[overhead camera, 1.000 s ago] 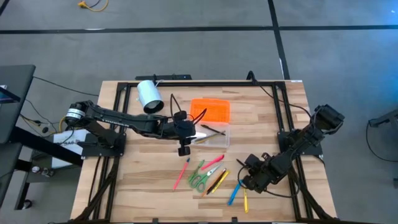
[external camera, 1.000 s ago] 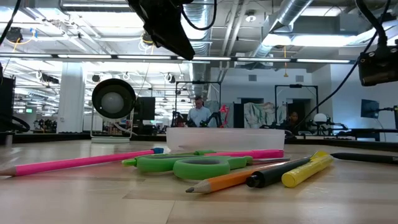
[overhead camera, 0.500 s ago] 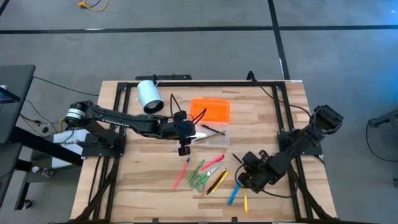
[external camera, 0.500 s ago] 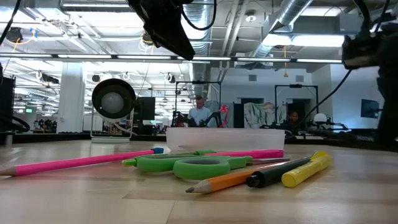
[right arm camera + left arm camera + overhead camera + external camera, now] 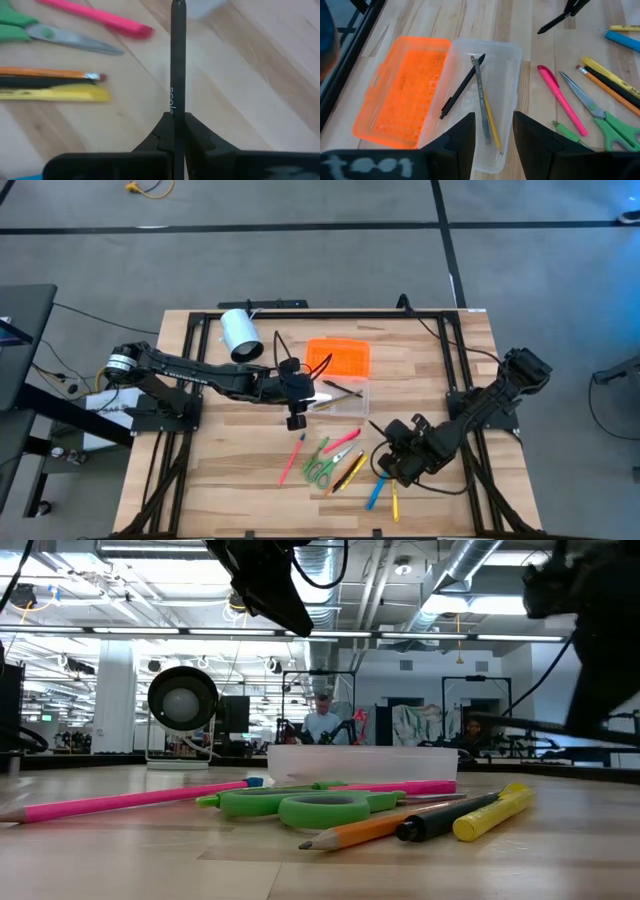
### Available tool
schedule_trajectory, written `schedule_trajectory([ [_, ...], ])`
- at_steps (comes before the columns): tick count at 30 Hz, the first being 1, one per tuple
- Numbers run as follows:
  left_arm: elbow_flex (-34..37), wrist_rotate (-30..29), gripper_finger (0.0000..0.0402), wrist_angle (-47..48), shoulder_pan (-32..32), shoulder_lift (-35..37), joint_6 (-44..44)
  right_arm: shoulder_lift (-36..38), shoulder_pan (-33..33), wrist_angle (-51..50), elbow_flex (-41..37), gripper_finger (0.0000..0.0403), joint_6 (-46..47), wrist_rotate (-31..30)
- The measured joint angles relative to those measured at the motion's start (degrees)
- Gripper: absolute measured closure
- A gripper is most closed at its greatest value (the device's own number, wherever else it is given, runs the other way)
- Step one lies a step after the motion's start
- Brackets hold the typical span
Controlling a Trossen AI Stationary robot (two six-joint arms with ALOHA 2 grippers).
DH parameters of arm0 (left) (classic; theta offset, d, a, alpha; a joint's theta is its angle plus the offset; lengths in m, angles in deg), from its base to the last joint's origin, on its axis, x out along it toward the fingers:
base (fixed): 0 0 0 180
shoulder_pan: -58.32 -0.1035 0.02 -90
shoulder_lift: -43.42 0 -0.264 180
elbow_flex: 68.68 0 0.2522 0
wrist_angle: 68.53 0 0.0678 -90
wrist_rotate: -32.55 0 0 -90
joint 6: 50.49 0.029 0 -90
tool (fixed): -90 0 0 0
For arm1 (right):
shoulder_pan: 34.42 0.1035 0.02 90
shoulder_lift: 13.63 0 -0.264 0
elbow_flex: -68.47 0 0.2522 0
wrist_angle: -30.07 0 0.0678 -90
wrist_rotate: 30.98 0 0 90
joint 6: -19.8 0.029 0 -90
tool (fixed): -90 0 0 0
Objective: Pick & place school supplies into a supply box
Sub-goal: Put the right black pen into the orange supply box
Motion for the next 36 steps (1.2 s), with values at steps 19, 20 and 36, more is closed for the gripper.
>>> schedule_trajectory([
  [19,-0.07,-5.26,0.0279,17.42,1.65,8.39,-4.30,0.11,-14.80,0.65,8.44,0.0402,-28.14,-1.40],
  [20,-0.07,-6.14,0.0279,18.51,2.24,9.46,-4.92,0.11,-15.56,1.61,8.61,0.0402,-29.49,-1.39],
  [36,10.36,-17.51,0.0279,19.87,12.39,25.44,-20.96,0.11,-30.59,15.53,8.83,0.0402,-51.88,7.91],
])
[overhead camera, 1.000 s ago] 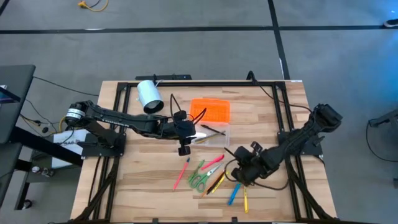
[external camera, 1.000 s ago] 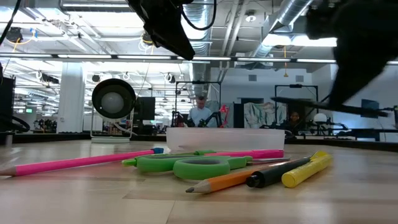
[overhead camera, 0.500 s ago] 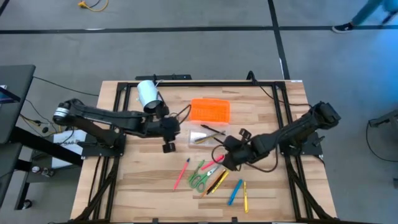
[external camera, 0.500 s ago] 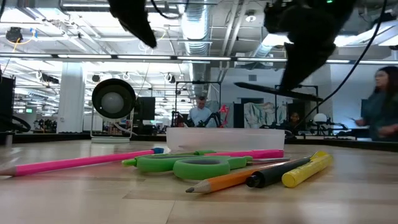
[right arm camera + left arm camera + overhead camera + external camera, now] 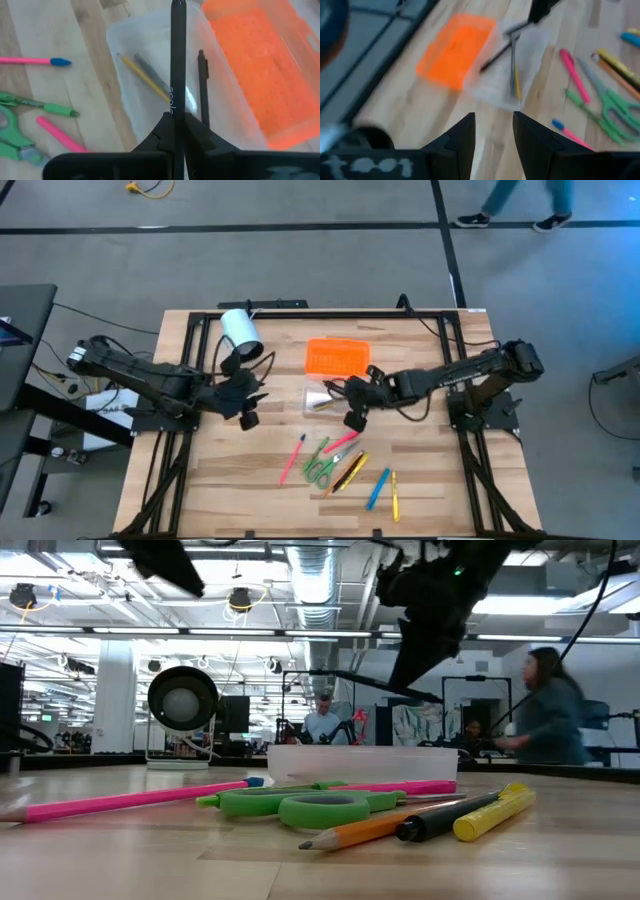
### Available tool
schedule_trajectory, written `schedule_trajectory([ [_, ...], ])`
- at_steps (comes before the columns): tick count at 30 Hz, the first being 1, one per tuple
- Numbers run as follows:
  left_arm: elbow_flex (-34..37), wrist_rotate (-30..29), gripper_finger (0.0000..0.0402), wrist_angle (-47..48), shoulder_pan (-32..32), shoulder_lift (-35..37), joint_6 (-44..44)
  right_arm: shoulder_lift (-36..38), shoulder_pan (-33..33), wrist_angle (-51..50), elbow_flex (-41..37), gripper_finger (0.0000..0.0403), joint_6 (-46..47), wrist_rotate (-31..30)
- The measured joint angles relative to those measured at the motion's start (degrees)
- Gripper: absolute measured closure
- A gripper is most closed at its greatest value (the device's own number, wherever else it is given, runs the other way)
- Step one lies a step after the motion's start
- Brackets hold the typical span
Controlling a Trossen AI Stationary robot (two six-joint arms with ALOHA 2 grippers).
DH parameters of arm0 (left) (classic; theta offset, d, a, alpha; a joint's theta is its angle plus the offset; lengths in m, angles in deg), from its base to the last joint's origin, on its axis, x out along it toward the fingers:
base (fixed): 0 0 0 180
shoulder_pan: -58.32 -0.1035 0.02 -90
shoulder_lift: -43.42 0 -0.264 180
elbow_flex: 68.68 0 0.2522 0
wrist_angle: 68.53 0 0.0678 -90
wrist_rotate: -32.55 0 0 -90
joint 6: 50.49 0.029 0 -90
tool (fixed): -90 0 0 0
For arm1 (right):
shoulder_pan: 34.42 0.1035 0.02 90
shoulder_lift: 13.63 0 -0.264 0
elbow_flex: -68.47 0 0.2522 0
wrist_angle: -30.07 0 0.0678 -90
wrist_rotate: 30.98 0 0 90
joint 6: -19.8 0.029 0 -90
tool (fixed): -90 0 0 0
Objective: Pick & place school supplies into a supply box
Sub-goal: Put the right black pen into the orange supply box, then put the pink pencil into the orange supply box
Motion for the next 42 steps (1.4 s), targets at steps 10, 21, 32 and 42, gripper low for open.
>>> schedule_trajectory([
  [10,9.65,-4.57,0.0279,-7.44,7.22,1.36,-12.09,-1.98,-7.44,4.09,-0.11,0.0401,-16.77,9.53],
  [21,11.19,-8.80,0.0279,-9.57,10.07,1.38,-15.70,-8.77,-10.09,6.32,0.07,0.0394,-19.32,14.44],
  [32,11.19,-12.60,0.0279,-10.55,10.01,1.38,-15.76,-8.43,-10.95,5.55,0.04,0.0317,-18.66,11.70],
  [42,11.19,-12.23,0.0279,-10.94,9.99,1.32,-20.58,-5.54,-9.99,6.81,1.63,0.0224,-16.80,9.98],
])
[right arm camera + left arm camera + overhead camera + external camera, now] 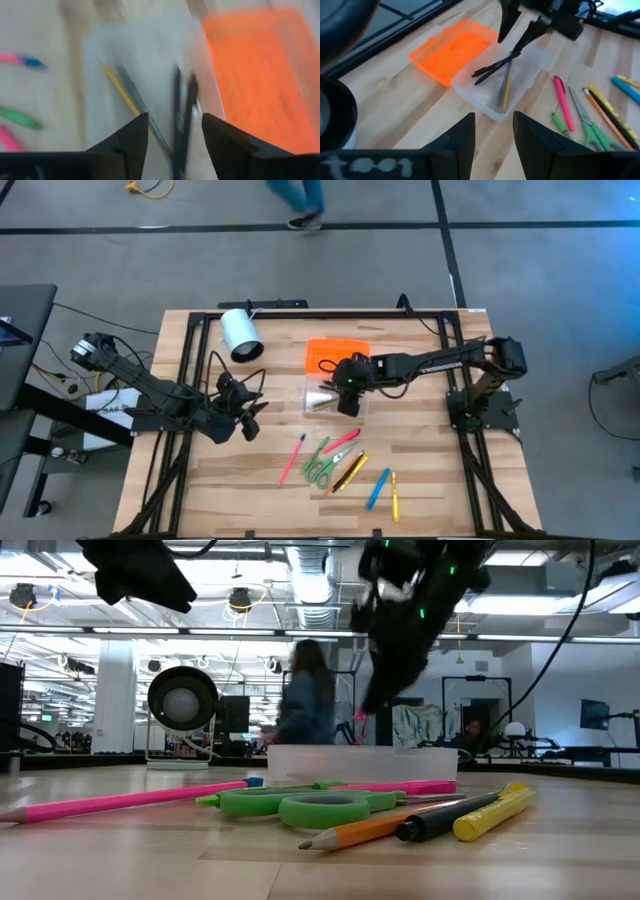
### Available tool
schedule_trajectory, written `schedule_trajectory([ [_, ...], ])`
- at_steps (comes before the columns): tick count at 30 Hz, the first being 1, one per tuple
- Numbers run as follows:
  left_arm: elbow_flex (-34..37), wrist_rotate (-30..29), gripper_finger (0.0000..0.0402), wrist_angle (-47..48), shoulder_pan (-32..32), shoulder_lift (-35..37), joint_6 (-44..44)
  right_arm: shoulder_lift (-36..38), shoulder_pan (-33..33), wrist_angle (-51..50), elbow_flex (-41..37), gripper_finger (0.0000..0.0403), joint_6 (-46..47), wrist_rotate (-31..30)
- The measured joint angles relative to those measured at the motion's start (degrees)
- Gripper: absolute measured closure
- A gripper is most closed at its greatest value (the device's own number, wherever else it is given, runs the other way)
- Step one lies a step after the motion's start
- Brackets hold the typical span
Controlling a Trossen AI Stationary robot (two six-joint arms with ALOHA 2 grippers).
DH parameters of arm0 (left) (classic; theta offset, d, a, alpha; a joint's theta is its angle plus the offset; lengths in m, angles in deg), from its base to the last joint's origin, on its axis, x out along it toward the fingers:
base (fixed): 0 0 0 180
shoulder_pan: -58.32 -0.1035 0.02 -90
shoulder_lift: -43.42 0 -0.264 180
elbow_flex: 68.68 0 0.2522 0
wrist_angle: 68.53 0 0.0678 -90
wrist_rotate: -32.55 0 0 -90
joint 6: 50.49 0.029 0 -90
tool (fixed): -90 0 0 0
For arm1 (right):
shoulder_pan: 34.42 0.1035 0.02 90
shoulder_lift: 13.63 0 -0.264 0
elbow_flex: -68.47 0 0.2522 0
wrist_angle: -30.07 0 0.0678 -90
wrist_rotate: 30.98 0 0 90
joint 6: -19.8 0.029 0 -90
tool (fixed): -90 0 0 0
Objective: Pick & place school supplies into a supply box
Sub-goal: Put the pink pencil into the orange supply box
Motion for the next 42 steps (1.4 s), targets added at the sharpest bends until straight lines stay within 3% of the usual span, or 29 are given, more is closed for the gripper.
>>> schedule_trajectory([
  [5,0.00,0.38,0.0279,-1.98,0.00,-1.95,-2.72,7.16,2.47,0.19,0.01,0.0226,-2.09,-0.18],
  [12,-0.07,3.94,0.0279,-12.00,0.00,-8.94,-4.40,17.02,4.94,0.44,-1.61,0.0252,-6.40,0.33],
  [19,-0.07,7.76,0.0279,-23.50,0.11,-17.51,-5.69,25.98,4.93,0.75,-7.89,0.0273,-3.16,0.43],
  [30,-0.43,17.05,0.0286,-32.95,0.24,-30.78,-13.99,36.68,8.05,1.08,-17.45,0.0280,0.68,0.30],
  [42,-9.14,22.94,0.0310,-21.36,-0.16,-39.38,-14.74,45.56,11.92,0.87,-24.33,0.0282,4.62,-4.23],
])
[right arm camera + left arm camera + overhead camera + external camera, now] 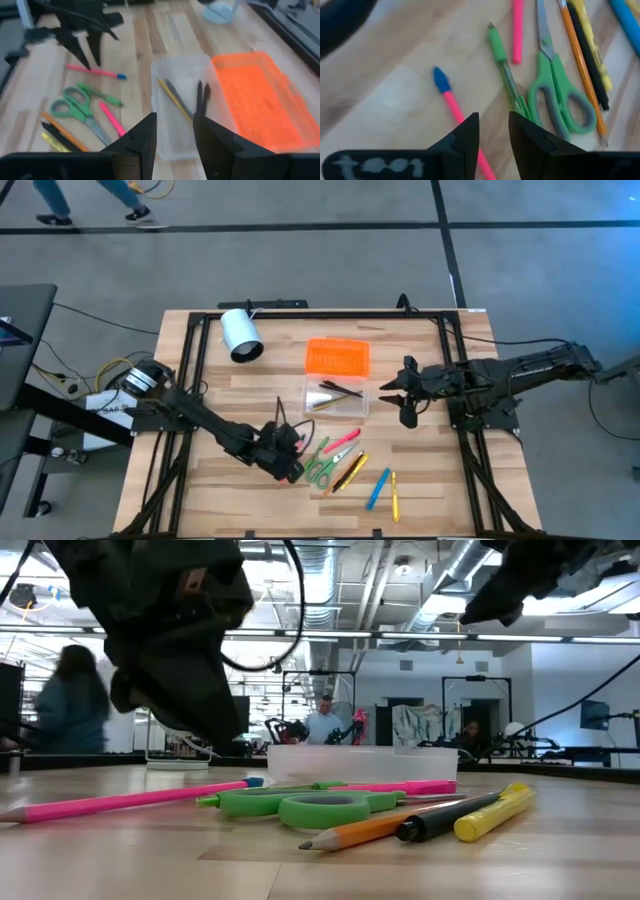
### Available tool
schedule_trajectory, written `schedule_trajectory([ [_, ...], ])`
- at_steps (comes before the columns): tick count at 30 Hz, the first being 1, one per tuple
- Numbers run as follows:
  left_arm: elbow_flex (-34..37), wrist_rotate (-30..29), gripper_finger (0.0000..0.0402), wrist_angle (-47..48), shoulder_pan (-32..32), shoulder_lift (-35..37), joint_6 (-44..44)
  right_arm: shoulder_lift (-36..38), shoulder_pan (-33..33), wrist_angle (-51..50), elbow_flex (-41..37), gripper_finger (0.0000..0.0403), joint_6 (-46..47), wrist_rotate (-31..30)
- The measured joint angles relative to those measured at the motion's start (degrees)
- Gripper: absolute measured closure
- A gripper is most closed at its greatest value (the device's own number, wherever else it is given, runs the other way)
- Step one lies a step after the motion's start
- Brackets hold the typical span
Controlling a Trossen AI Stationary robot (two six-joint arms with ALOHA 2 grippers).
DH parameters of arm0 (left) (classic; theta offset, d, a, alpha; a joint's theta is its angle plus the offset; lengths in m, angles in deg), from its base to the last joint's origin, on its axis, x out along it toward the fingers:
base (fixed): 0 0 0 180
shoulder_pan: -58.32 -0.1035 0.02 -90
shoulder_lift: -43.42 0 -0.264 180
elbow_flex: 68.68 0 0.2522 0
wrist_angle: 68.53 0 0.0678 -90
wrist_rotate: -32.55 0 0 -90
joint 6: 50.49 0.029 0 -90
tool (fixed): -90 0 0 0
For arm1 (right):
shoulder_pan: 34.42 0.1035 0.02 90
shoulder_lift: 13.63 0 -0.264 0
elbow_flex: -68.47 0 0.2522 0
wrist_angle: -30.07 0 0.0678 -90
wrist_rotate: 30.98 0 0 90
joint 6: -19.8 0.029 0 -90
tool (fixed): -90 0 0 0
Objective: Pick & place school supplies into a supply box
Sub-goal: Put the pink pencil into the orange supply box
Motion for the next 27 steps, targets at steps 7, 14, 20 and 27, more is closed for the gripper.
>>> schedule_trajectory([
  [7,-0.12,2.79,0.0311,2.25,0.03,-0.08,2.18,1.18,0.48,-0.06,0.01,0.0282,0.01,-0.39],
  [14,-0.11,4.36,0.0311,2.83,-0.13,-1.02,1.66,0.80,0.48,-0.43,-0.09,0.0282,0.00,-0.39],
  [20,-0.16,5.92,0.0311,1.77,-0.13,-4.51,1.59,0.70,0.48,-0.40,-0.09,0.0282,0.01,-0.37],
  [27,-1.22,5.73,0.0311,5.81,-0.13,-6.23,-3.06,0.70,0.48,-0.43,-0.09,0.0283,0.50,-0.09],
])
